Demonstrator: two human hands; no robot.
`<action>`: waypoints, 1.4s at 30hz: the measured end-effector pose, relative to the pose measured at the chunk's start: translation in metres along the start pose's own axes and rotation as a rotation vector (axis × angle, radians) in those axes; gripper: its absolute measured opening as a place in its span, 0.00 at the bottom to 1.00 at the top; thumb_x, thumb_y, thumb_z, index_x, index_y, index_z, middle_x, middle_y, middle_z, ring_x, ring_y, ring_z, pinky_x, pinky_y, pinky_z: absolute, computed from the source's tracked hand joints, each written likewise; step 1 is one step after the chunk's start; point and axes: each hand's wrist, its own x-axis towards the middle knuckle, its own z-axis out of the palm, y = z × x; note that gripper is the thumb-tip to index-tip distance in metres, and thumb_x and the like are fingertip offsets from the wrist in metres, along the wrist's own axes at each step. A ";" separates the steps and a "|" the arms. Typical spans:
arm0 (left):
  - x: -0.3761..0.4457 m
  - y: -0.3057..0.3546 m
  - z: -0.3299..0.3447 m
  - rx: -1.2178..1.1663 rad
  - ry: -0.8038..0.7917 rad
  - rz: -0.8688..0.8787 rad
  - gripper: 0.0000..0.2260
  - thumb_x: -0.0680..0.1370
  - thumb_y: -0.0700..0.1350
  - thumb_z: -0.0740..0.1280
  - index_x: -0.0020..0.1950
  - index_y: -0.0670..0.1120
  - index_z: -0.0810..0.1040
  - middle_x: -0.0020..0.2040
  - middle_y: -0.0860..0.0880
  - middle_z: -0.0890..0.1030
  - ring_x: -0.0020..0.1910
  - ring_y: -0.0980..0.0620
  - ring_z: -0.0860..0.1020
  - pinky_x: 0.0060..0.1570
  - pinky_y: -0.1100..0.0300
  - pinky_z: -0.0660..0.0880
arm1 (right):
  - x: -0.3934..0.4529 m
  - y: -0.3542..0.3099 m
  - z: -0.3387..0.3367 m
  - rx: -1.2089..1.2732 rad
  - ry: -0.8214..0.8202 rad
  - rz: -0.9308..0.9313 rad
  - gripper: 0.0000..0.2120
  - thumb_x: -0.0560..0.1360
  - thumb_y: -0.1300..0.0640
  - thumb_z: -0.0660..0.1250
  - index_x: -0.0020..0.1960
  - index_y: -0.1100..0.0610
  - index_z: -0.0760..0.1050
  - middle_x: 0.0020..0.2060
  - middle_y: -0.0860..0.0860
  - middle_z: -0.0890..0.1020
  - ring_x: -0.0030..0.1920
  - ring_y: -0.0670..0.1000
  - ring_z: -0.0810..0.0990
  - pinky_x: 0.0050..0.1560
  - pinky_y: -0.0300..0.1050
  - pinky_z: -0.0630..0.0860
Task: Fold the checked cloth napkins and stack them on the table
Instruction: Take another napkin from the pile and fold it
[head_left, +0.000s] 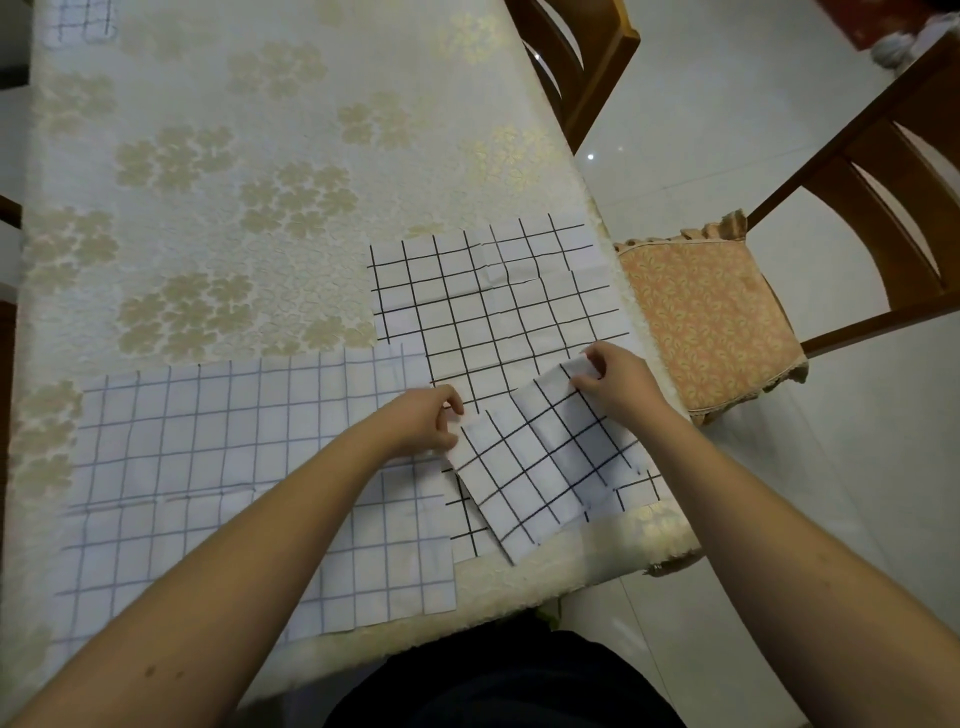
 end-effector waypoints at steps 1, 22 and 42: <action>-0.001 0.000 -0.002 0.055 -0.043 0.017 0.13 0.74 0.50 0.71 0.57 0.53 0.73 0.41 0.56 0.75 0.39 0.57 0.74 0.37 0.63 0.68 | 0.000 -0.006 0.000 0.013 0.001 -0.037 0.15 0.76 0.55 0.70 0.61 0.57 0.75 0.49 0.48 0.76 0.49 0.49 0.73 0.46 0.42 0.67; 0.018 0.025 -0.028 -0.353 0.342 -0.019 0.13 0.77 0.46 0.70 0.35 0.53 0.71 0.34 0.53 0.75 0.34 0.55 0.73 0.33 0.62 0.66 | 0.010 -0.024 -0.004 -0.377 -0.106 -0.043 0.08 0.78 0.48 0.66 0.55 0.49 0.78 0.49 0.50 0.82 0.56 0.56 0.76 0.55 0.51 0.60; -0.044 -0.025 0.005 -0.372 0.340 0.101 0.13 0.78 0.37 0.66 0.46 0.56 0.80 0.56 0.60 0.79 0.54 0.63 0.77 0.53 0.69 0.72 | -0.083 0.030 0.041 -0.256 0.130 -0.517 0.16 0.62 0.65 0.77 0.42 0.48 0.81 0.43 0.43 0.82 0.48 0.51 0.78 0.50 0.44 0.63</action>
